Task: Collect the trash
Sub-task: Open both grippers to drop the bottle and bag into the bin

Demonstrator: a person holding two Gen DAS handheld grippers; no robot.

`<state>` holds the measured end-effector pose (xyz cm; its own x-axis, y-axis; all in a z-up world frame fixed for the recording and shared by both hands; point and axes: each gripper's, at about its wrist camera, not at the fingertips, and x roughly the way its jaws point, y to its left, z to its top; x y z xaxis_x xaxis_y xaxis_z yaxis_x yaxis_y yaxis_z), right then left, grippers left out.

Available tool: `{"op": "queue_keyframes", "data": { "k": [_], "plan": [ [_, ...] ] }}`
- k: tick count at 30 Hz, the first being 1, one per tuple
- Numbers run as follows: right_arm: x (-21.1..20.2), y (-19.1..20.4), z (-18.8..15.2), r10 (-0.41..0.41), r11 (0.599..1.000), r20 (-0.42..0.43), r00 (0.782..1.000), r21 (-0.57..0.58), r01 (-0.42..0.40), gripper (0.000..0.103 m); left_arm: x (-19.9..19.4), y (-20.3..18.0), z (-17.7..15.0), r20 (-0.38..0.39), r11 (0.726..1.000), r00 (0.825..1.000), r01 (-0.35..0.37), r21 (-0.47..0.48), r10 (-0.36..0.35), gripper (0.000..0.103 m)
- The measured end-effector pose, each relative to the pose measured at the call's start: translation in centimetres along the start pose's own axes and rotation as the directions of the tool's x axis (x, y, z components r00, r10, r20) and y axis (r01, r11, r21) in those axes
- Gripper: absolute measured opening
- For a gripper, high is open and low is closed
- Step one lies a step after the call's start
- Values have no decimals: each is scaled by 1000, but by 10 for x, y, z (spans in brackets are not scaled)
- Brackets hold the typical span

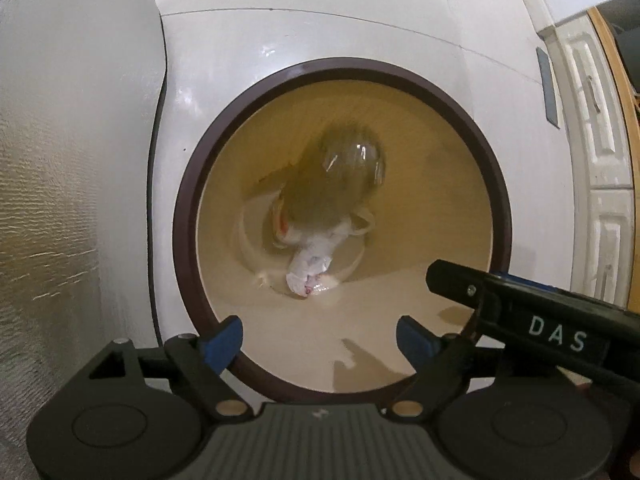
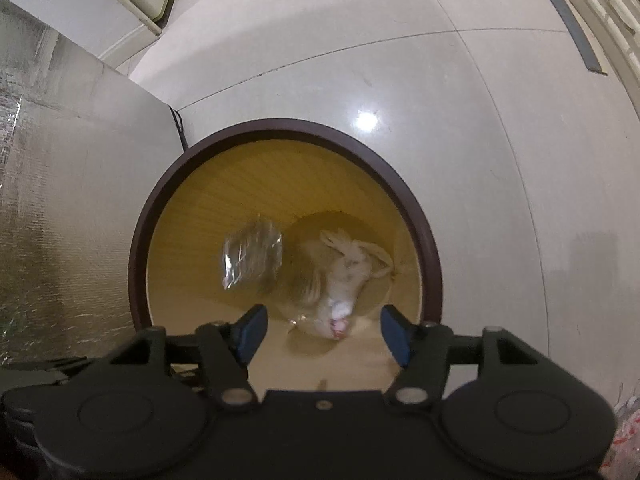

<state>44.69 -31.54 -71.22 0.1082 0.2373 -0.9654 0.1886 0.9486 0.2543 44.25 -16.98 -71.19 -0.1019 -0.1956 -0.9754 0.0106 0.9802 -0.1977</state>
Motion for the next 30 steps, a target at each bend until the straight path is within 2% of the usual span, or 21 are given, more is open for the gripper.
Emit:
{"op": "queue_keyframes", "data": {
  "k": [9, 16, 18, 20, 24, 30],
  "plan": [
    [-23, -4, -5, 19, 1000, -2, 1000, -9, -19, 70, -24, -6, -7, 11, 999, 999, -36, 35, 35, 93],
    [-54, -1, -8, 30, 999, 37, 999, -35, -29, 83, -46, -6, -17, 45, 999, 998, -51, 19, 50, 103],
    [-64, -2, -9, 40, 998, 51, 998, -43, -38, 87, -54, -6, -20, 55, 999, 997, -49, 7, 48, 103],
    [-74, -3, -10, 51, 998, 64, 997, -49, -48, 96, -63, -5, -25, 66, 999, 997, -45, -4, 45, 103],
    [-95, -3, -16, 51, 996, 85, 995, -77, -45, 103, -82, -4, -38, 89, 998, 994, -63, -14, 64, 103],
    [-123, -2, -28, 9, 991, 106, 994, -135, 6, 103, -115, 1, -55, 123, 996, 989, -82, -42, 87, 103]
  ]
}}
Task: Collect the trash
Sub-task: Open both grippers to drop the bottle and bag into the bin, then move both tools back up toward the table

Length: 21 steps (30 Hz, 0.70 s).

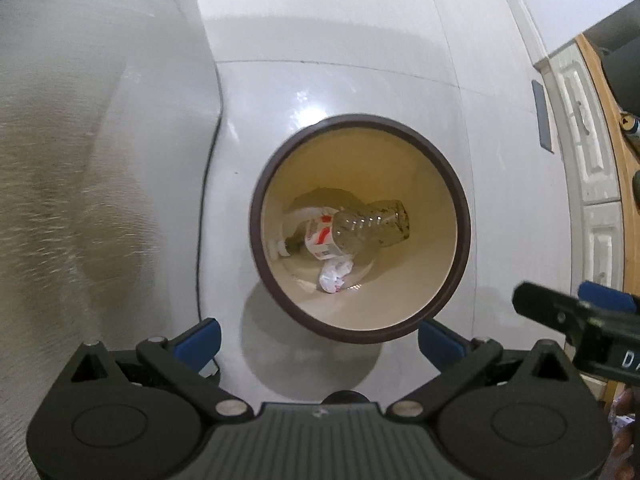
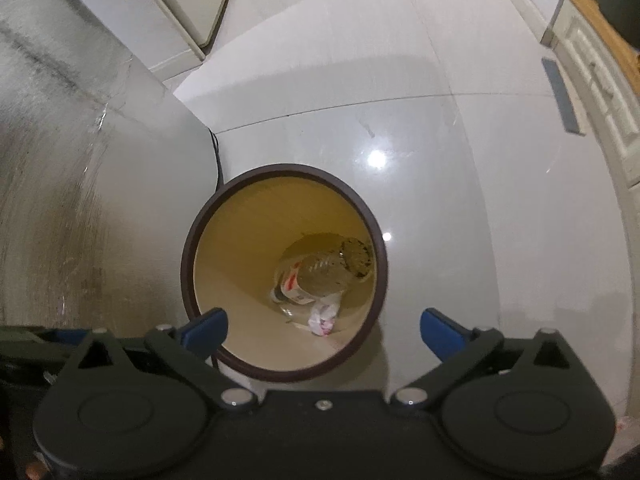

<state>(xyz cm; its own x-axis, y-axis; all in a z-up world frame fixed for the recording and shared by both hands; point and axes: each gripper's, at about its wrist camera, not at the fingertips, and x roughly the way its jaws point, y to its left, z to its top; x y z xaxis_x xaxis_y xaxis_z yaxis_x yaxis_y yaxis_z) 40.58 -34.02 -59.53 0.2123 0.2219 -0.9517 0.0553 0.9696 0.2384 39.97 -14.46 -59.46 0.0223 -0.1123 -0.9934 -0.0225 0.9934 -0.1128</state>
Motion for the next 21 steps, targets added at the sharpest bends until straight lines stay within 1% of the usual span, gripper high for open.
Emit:
{"op": "queue_keyframes", "data": {
  "k": [5, 9, 14, 17, 19, 21],
  "plan": [
    [-31, 3, -8, -28, 999, -2, 1000, -26, 28, 103, -39, -2, -7, 46, 1000, 999, -10, 9, 10, 103],
    [-63, 10, -12, -42, 998, 11, 999, -41, 42, 103, -79, -7, -13, 87, 1000, 996, -18, 23, 16, 103],
    [-115, 18, -13, -54, 998, 43, 998, -37, 56, 103, -133, -13, -23, 136, 998, 991, -29, 51, 22, 103],
    [-147, 25, -13, -67, 997, 55, 996, -43, 69, 103, -167, -15, -28, 161, 998, 987, -22, 55, 13, 103],
    [-169, 29, -13, -74, 996, 64, 995, -43, 77, 103, -191, -15, -31, 185, 998, 983, -13, 53, 3, 103],
    [-192, 31, -15, -83, 995, 73, 994, -48, 86, 103, -216, -14, -34, 216, 998, 976, -19, 56, 6, 103]
  ]
}}
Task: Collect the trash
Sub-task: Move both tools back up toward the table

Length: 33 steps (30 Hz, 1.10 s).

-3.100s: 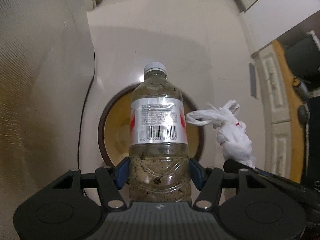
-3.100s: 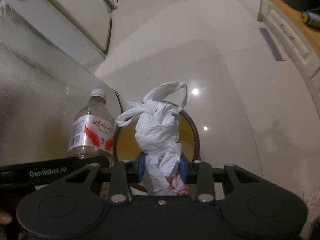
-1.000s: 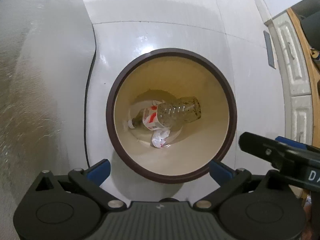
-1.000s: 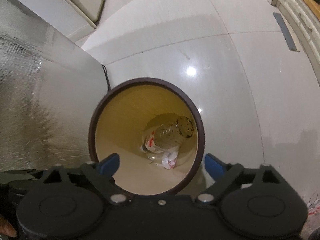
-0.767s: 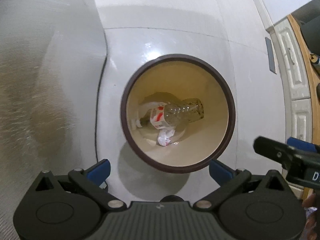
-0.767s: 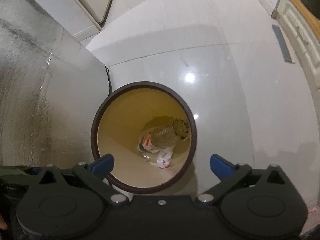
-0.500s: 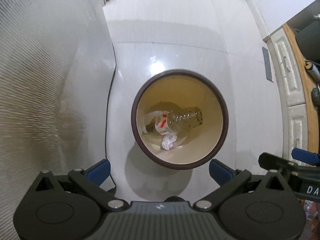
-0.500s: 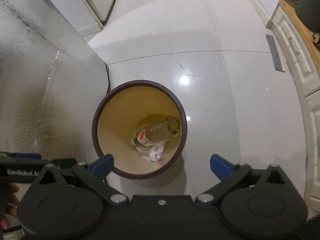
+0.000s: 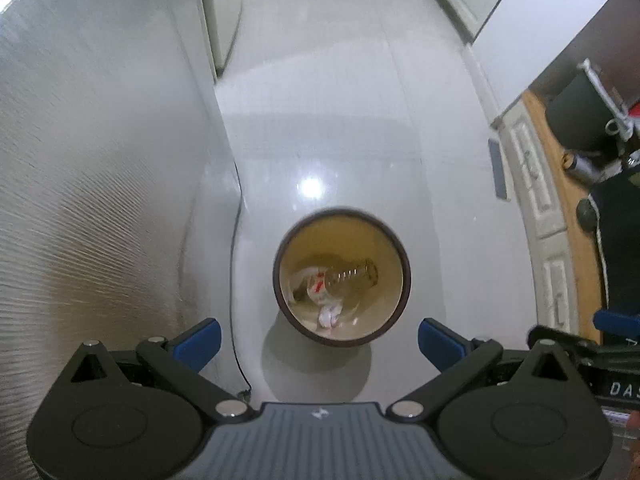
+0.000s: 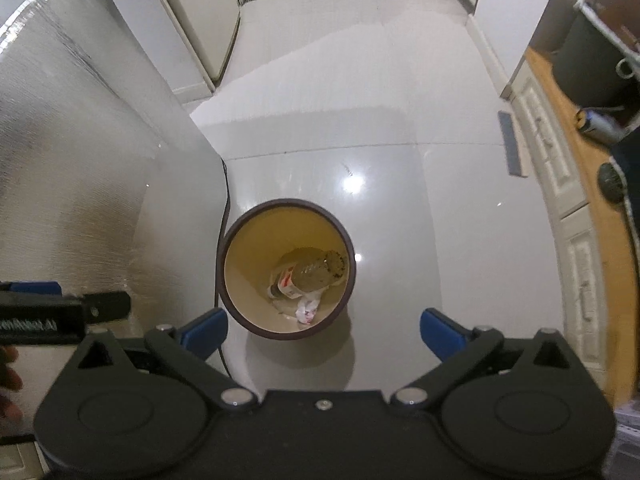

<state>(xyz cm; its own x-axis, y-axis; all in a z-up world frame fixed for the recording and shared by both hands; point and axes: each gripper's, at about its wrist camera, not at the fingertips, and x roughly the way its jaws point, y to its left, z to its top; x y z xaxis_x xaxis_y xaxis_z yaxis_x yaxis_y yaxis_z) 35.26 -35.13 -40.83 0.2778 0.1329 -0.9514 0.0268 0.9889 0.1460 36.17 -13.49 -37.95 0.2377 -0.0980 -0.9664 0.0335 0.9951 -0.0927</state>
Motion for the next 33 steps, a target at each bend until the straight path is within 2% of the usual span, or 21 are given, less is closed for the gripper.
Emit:
{"op": "queue_keyframes", "data": {
  "k": [5, 12, 16, 20, 26, 33],
  "plan": [
    [-58, -7, 0, -26, 999, 41, 999, 30, 25, 103, -52, 1, 3, 48, 1000, 999, 0, 8, -1, 103],
    [-145, -14, 1, -39, 996, 150, 988, 90, 26, 103, -120, -3, 10, 134, 998, 990, 44, 47, -50, 103],
    [-192, -8, 4, -52, 997, 205, 977, 71, 38, 103, -157, -3, 13, 200, 996, 978, 55, 73, -68, 103],
    [-224, 4, 11, -51, 998, 254, 966, 34, 44, 103, -186, 6, 14, 265, 997, 961, 63, 55, -75, 103],
    [-252, 23, 28, -20, 999, 340, 940, -20, 28, 103, -228, 28, 14, 366, 998, 929, 63, 4, -61, 103],
    [-273, 69, 51, 72, 992, 421, 904, -126, -20, 103, -293, 67, 5, 509, 996, 860, 33, -87, 16, 103]
  ]
}}
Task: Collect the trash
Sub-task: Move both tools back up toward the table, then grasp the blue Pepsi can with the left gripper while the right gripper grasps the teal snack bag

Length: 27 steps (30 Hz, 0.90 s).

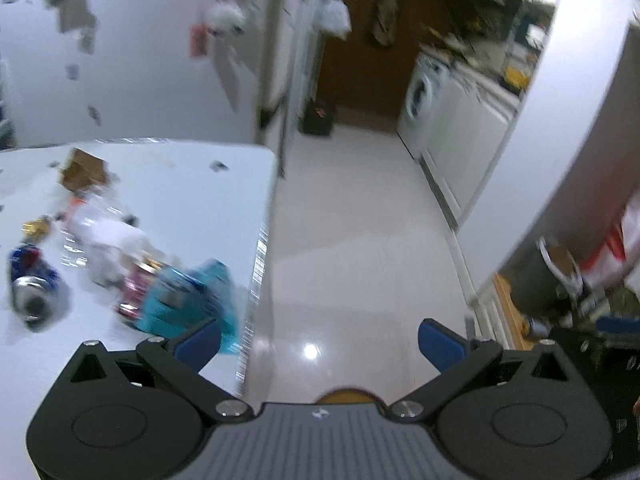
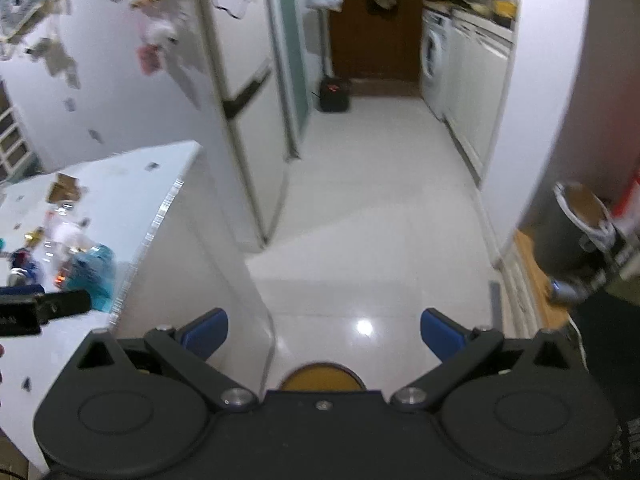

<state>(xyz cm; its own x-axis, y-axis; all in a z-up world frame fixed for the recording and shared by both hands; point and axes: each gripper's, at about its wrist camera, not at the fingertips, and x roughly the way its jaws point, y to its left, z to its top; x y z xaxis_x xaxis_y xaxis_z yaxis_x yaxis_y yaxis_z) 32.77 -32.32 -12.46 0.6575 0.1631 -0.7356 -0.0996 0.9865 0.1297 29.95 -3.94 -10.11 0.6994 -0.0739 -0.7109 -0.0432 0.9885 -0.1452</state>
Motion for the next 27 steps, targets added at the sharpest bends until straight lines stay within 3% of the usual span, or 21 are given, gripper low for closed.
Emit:
{"op": "queue_keyframes", "data": {
  "k": [5, 10, 23, 27],
  "plan": [
    [1, 40, 18, 48, 995, 25, 999, -87, -45, 103, -26, 41, 9, 65, 997, 997, -44, -58, 47, 103],
    [4, 90, 31, 83, 989, 36, 996, -130, -78, 103, -38, 101, 13, 77, 991, 992, -93, -98, 101, 103],
    [42, 234, 35, 118, 993, 74, 990, -28, -117, 103, -34, 279, 38, 39, 992, 991, -125, -16, 126, 103],
    [61, 267, 30, 109, 994, 46, 993, -4, -109, 103, -22, 313, 45, 51, 991, 994, -105, 82, 101, 103]
  ]
}}
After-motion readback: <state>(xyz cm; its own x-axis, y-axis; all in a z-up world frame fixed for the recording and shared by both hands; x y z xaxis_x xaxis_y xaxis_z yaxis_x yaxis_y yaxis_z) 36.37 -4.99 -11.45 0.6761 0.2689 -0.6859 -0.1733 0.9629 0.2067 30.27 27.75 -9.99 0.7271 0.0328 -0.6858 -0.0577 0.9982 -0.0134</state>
